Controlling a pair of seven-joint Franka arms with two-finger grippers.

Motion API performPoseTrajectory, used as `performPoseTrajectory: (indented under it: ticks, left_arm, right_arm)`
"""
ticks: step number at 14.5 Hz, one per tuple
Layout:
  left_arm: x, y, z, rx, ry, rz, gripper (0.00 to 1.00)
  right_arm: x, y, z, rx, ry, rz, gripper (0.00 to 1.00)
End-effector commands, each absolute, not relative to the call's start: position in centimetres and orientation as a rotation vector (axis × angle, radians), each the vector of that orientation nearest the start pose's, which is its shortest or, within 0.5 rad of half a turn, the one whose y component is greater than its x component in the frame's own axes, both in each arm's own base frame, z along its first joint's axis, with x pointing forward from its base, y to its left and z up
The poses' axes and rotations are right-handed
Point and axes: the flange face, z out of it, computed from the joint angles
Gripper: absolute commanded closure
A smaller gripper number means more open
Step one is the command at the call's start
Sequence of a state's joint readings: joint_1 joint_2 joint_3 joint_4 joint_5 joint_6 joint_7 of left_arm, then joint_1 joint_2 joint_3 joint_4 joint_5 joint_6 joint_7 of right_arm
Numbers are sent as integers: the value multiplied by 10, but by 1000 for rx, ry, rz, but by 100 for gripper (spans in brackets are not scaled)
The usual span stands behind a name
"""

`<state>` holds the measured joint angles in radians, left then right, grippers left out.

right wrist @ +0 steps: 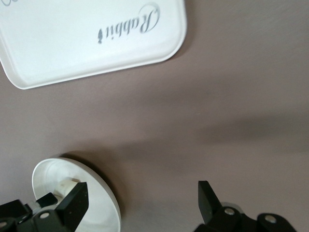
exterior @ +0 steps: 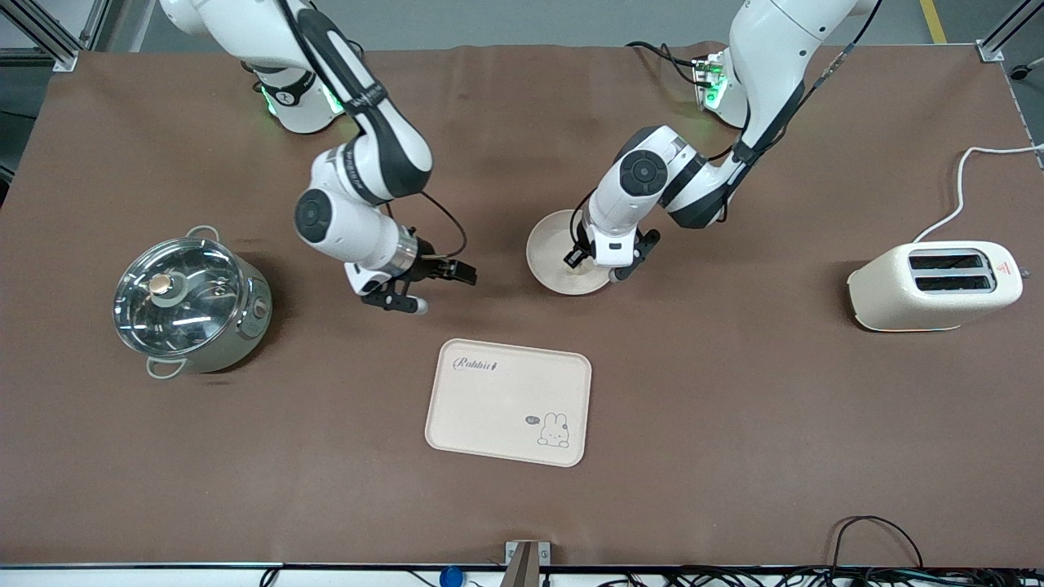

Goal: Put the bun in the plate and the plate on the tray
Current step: 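Release the bun with the left gripper while the right gripper reaches the plate, then grasp the plate rim with the right gripper while the left gripper withdraws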

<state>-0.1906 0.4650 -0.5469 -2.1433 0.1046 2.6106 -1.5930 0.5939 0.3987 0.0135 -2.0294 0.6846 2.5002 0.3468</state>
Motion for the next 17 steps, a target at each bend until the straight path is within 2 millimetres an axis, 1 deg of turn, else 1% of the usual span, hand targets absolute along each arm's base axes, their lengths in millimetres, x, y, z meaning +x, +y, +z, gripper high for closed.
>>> performPoseTrajectory:
  ticks: [1,3,4,5,6,7,8,9,10,11,13,14,15,17]
  left_arm:
    - [439,-369,246,-2989,-1223,129,1]
    - [444,-365,273,-2990,-1147,79,0]
    - [448,-362,288,-2981,-1124,57,0]
    - [454,-351,305,-2967,-1100,33,0]
    - [462,-339,330,-2967,-1063,-11,0]
    - [467,-328,355,-2977,-1007,-62,0]
    - [474,-315,378,-2994,-937,-103,0]
    - [486,-299,401,-3005,-826,-119,0]
    - [498,-285,423,-3022,-704,-120,0]
    - [515,-264,445,-3029,-610,-102,0]
    - [548,-223,500,-3046,-458,-84,0]
    - [564,-200,516,-3060,-389,-78,0]
    - [579,-169,531,-3071,-310,-85,0]
    - [597,-113,548,-3087,-176,-119,0]
  right_arm:
    - [481,370,240,-2674,417,168,0]
    - [459,398,224,-2655,435,121,0]
    - [450,408,216,-2644,460,106,0]
    - [439,421,207,-2634,477,90,0]
    - [430,429,195,-2633,498,67,0]
    - [425,433,186,-2636,506,39,3]
    - [420,438,184,-2640,494,32,7]
    - [416,442,183,-2642,484,29,12]
    - [409,448,183,-2646,468,29,22]
    - [405,452,183,-2647,458,30,31]
    - [402,454,183,-2648,451,35,49]
    - [401,455,183,-2648,453,36,56]
    - [401,455,183,-2648,451,37,59]
    - [392,461,181,-2655,433,43,69]
